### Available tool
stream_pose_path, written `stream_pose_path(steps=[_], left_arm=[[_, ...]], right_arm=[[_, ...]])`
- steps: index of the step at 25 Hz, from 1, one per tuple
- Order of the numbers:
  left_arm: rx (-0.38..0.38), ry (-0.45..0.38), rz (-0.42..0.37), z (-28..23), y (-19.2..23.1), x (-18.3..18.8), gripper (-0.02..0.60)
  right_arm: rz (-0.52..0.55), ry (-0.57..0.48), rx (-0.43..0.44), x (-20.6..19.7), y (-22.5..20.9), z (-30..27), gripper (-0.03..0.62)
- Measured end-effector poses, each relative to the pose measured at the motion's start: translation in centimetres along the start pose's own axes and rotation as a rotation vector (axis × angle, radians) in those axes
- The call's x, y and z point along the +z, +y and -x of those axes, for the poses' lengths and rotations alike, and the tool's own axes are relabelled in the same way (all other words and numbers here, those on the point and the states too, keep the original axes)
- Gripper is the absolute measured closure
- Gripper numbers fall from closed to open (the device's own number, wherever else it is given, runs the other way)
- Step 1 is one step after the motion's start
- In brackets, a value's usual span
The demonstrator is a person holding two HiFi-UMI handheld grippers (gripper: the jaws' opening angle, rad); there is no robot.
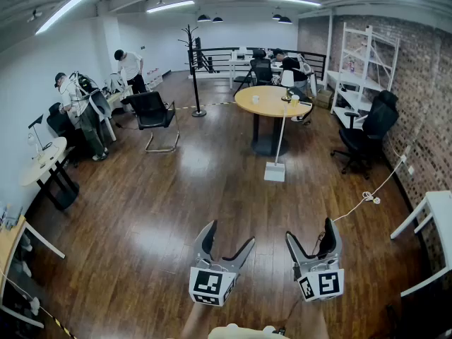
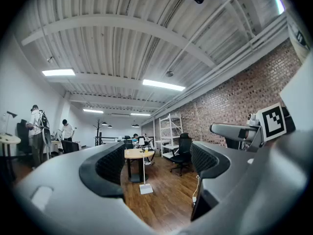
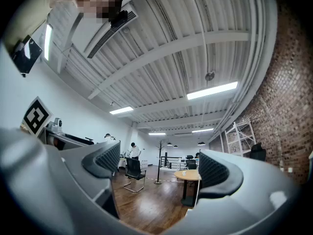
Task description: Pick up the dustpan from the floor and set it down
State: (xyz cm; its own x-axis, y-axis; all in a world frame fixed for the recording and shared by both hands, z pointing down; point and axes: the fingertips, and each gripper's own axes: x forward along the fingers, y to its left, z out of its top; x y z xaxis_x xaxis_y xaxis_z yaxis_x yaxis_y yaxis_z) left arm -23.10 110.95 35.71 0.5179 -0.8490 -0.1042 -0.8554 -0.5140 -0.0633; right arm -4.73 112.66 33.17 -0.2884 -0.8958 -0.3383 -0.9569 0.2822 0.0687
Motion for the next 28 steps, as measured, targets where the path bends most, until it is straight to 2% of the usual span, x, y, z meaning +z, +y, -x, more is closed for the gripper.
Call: stream_pose_path(steps=[4, 5, 9, 11, 16, 20, 24, 28], left_arm=[[0.002, -0.027, -0.005, 2.1, 1.1, -0.2, 0.143], [0.008, -0.037, -0.005, 2.5, 1.4, -0.4, 0.137], [0.015, -0.032, 0.017, 2.8, 2.0, -1.6, 0.104], [0.001, -0.016, 0.036, 2.3, 1.6, -2.2, 0.105], [-0.009, -0.012, 0.068, 1.0, 2.5, -2.9, 0.106], [0.01, -0.004, 0.047, -1.7, 3.8, -3.2, 0.104], [0.016, 0.001, 0.021, -5.7, 4.0, -2.9, 0.104], [0.04, -0.014, -0.016, -10.2, 5.2, -2.0, 0.104]], right_arm=[[-0.028, 0.013, -0.034, -0.7, 1.7, 0.5, 0.009], [-0.031, 0.017, -0.034, -1.0, 2.2, 0.7, 0.005], [-0.022, 0.073, -0.027, -2.3, 3.4, 1.6, 0.006], [-0.007, 0.099, -0.035, -2.6, 3.1, 1.9, 0.076], [-0.017, 0.077, -0.031, -2.9, 2.9, 0.4, 0.075], [-0.04, 0.082, -0.03, -4.5, 1.7, -2.3, 0.056], [-0.079, 0.064, -0.032, -5.9, -1.6, -5.8, 0.054], [-0.09, 0.023, 0.007, -6.5, -4.1, -11.1, 0.056]])
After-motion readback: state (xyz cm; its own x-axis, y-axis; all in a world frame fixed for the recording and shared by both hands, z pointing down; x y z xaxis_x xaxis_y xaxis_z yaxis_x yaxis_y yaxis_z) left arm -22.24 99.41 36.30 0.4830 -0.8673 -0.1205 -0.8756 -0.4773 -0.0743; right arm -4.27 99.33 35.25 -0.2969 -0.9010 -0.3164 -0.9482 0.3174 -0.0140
